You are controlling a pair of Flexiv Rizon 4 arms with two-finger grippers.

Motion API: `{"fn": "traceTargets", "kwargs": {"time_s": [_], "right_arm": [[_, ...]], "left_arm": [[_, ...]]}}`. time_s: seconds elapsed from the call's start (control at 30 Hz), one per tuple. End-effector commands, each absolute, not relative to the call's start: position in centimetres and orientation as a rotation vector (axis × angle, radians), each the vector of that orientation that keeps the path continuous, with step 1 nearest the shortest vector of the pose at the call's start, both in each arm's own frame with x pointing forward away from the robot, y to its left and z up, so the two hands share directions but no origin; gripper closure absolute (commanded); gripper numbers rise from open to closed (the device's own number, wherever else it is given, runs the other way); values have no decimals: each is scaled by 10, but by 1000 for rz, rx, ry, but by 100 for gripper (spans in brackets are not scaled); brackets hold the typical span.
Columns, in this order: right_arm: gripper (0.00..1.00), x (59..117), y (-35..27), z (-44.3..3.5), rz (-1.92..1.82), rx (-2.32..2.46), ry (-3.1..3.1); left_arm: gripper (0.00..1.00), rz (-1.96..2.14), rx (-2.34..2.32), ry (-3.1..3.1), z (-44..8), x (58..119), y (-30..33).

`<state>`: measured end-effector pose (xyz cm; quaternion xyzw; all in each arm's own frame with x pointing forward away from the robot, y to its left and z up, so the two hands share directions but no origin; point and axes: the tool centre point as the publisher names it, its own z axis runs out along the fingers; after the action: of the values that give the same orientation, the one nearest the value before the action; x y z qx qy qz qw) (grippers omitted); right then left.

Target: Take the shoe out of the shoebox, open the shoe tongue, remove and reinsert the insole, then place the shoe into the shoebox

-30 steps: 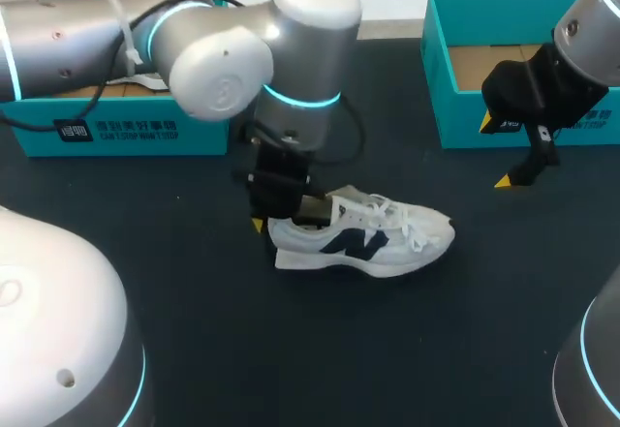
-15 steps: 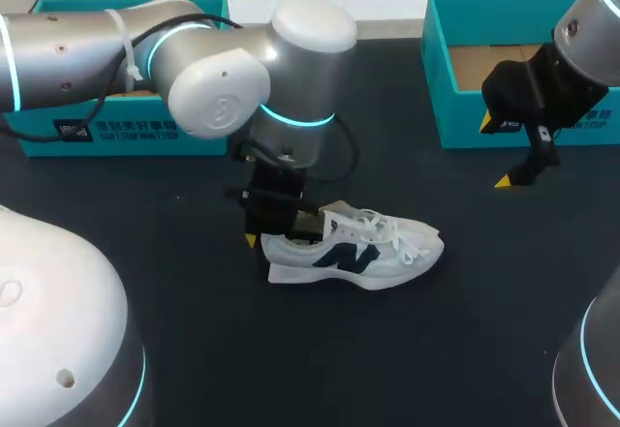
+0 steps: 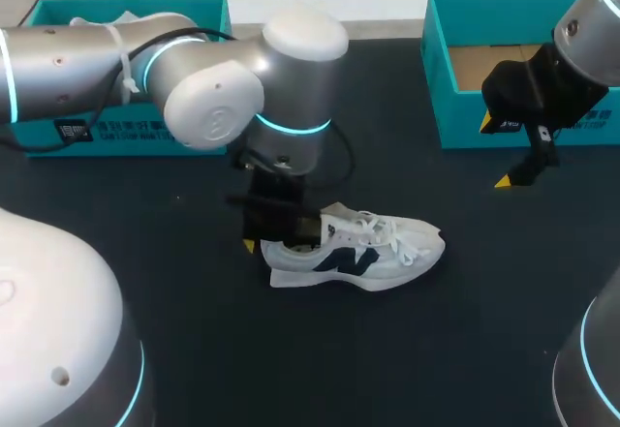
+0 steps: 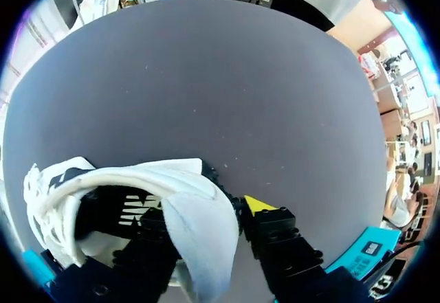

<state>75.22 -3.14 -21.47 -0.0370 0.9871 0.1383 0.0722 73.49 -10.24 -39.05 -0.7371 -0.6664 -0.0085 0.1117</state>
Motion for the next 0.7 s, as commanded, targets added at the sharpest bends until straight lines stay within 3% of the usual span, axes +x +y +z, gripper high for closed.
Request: {"fn": "traceTargets", "kwargs": {"time_s": [0.03,0.5,0.7], "right_arm": [[0,752,-31,-215,413,-112,2966],[0,752,-31,-215,413,-112,2966],[0,752,-31,-215,413,-112,2966]], "left_arm": [[0,24,-2227,-1979,-368,728,-92],[0,188,-2225,-2345,-308,730,-101],[0,446,-1925,-2770,-292,720,-81]]}}
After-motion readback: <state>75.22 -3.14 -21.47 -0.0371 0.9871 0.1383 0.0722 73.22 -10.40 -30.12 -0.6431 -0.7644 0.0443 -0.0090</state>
